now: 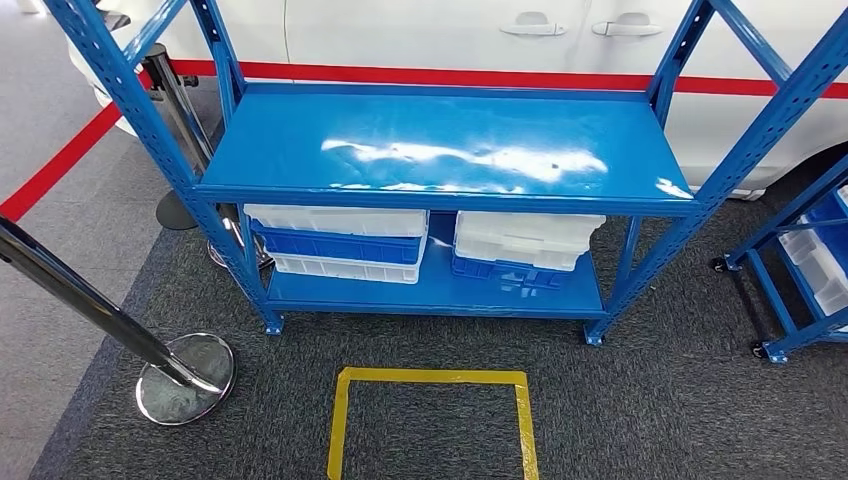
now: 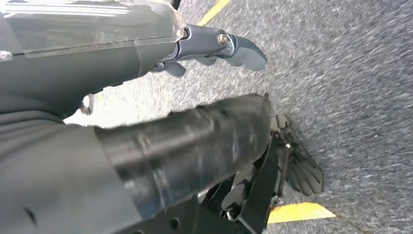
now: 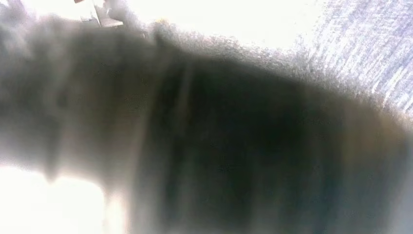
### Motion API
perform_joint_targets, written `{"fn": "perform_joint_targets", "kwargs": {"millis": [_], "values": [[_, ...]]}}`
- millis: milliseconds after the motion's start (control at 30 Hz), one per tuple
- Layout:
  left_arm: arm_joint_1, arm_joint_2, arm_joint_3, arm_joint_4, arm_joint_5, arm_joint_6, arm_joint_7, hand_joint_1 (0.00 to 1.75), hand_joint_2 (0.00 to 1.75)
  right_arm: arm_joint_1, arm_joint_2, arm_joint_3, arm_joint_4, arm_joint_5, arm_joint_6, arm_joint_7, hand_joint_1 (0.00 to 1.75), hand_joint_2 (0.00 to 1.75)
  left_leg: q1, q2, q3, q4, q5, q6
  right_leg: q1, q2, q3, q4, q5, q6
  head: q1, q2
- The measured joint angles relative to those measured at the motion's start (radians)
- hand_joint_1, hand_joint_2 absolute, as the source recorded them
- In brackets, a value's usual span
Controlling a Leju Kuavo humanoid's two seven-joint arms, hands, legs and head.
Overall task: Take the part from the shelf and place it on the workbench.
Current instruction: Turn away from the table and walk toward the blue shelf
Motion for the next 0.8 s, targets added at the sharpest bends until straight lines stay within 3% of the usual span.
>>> {"fn": "perform_joint_targets", "kwargs": {"millis": [100, 233, 433, 800], "values": [[-0.001, 0.001, -0.014, -0.005, -0.011, -0.004, -0.036, 0.0, 1.75, -0.004, 0.0, -0.017, -0.014, -0.038, 0.012, -0.031, 0.0, 0.0, 0.0, 0.0, 0.001, 0.0, 0.0, 0.0, 0.0, 0.0, 0.0, 0.0, 0.0, 0.0, 0.0, 0.0], [0.005, 0.023, -0.066, -0.011, -0.014, -0.035, -0.123, 0.0, 1.75, -0.008, -0.005, -0.03, -0.02, -0.086, 0.03, -0.092, 0.0, 1.75, 0.001, 0.0, 0.001, 0.0, 0.001, 0.0, 0.001, 0.0, 0.001, 0.001, 0.0, 0.0, 0.0, 0.0], [0.027, 0.059, -0.184, -0.029, 0.007, -0.137, -0.263, 0.0, 1.75, 0.0, -0.018, -0.022, -0.033, -0.22, 0.113, -0.153, 0.0, 1.75, 0.001, 0.0, 0.001, 0.0, 0.0, 0.0, 0.001, 0.0, 0.0, 0.001, 0.0, 0.0, 0.0, 0.0], [0.093, 0.115, -0.45, -0.074, 0.167, -0.188, -0.178, 0.0, 1.75, 0.048, -0.051, 0.089, -0.075, -0.358, 0.224, -0.076, 0.0, 1.75, 0.0, 0.0, 0.001, 0.0, 0.0, 0.0, 0.0, 0.0, -0.001, 0.0, -0.001, 0.0, 0.0, 0.0]]}}
